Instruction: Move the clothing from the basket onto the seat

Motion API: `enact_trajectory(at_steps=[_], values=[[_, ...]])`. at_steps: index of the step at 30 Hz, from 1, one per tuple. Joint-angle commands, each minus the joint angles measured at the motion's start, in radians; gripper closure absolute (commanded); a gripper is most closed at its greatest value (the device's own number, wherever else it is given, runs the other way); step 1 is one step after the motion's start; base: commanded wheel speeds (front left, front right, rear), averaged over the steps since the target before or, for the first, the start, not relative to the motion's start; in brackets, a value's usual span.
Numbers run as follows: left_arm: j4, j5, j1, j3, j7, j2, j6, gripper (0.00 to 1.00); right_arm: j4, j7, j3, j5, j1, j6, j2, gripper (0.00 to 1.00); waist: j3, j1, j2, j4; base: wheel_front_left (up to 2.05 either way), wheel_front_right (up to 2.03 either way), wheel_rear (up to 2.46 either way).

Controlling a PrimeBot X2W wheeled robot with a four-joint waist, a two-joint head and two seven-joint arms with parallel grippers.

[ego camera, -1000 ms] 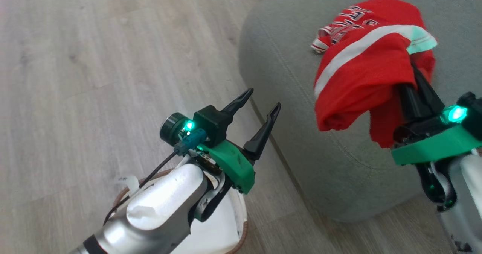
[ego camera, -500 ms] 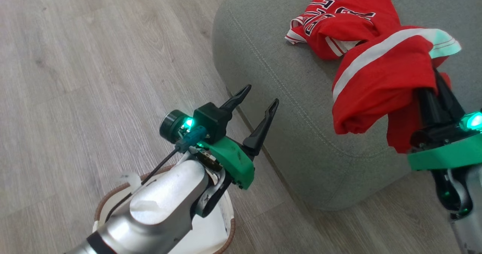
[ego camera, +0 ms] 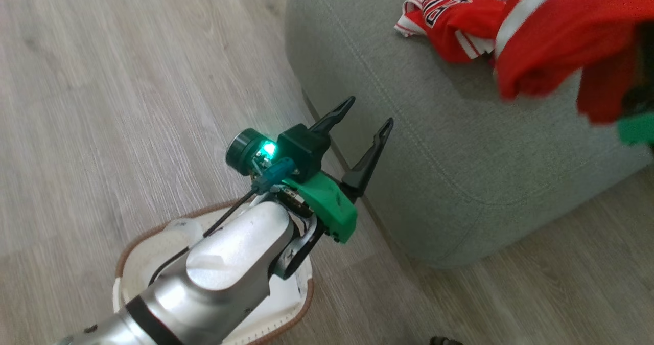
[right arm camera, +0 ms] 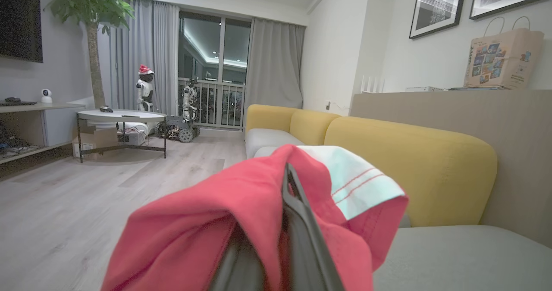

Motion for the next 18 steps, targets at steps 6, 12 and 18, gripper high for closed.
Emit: enact_trajectory(at_steps=[6, 12, 18], values=[[-0.005, 0.032, -0.109, 0.014, 0.027, -0.023, 0.006, 0.0, 0.105, -0.009, 0.023, 0.042, -0.219, 0.0, -0.116, 1.0, 0.12, -0.0001, 0.0, 0.032, 0.0, 0.0, 0.0], [0.017, 0.067, -0.183, -0.01, 0.062, -0.049, 0.013, 0.0, 0.218, -0.009, 0.052, 0.058, -0.365, 0.0, -0.224, 1.0, 0.235, -0.0001, 0.0, 0.075, 0.0, 0.0, 0.0], [0.028, 0.1, -0.246, -0.029, 0.064, -0.075, 0.022, 0.0, 0.337, -0.009, 0.03, 0.092, -0.463, 0.0, -0.268, 1.0, 0.328, -0.0001, 0.0, 0.116, 0.0, 0.0, 0.0]])
